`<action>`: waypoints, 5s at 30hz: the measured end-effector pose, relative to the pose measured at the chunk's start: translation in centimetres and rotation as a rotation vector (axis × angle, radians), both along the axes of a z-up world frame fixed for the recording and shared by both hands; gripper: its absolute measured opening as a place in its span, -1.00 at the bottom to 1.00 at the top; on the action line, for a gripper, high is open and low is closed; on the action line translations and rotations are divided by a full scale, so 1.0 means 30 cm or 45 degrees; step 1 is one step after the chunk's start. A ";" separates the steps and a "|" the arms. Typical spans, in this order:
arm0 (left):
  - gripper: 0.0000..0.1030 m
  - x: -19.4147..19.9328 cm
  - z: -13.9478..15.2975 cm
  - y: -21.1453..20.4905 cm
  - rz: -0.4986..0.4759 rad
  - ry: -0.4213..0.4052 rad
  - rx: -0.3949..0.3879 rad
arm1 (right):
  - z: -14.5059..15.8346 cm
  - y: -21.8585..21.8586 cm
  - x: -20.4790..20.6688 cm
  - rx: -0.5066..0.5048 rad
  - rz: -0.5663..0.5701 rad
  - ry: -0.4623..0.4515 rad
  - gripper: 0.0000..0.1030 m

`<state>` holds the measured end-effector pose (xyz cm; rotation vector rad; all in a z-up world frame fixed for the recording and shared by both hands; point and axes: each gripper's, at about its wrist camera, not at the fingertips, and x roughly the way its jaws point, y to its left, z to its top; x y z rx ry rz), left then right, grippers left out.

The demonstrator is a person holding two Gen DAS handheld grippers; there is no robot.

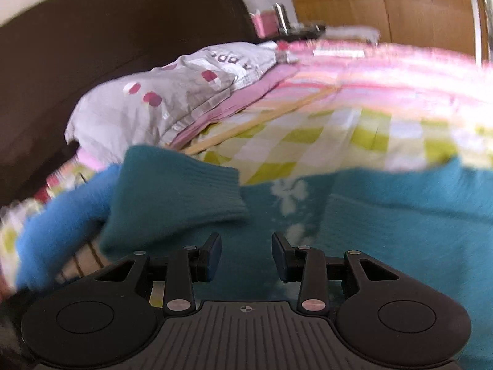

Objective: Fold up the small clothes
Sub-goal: 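Grasp the other sleeve cuff with the right tool, then carry the held sleeve with the right tool across the sweater body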

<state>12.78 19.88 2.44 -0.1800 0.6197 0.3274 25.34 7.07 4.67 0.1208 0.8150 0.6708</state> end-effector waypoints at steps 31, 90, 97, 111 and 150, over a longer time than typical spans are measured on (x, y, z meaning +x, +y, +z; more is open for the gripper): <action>1.00 0.039 -0.036 0.042 0.051 0.053 0.021 | -0.096 0.054 0.168 0.390 -0.166 0.383 -0.65; 1.00 0.046 -0.046 -0.030 -0.128 0.027 0.023 | 0.223 -0.321 0.013 -0.058 -0.362 -0.181 -0.82; 1.00 0.046 -0.049 -0.046 -0.144 0.031 0.035 | 0.217 -0.386 0.008 -0.123 -0.408 -0.197 -0.82; 1.00 0.053 -0.057 -0.069 -0.180 0.044 0.036 | 0.193 -0.513 0.003 -0.237 -0.475 -0.203 -0.84; 1.00 0.027 -0.056 -0.186 -0.298 -0.003 0.181 | 0.175 -0.828 0.028 -0.374 -0.696 -0.251 -0.85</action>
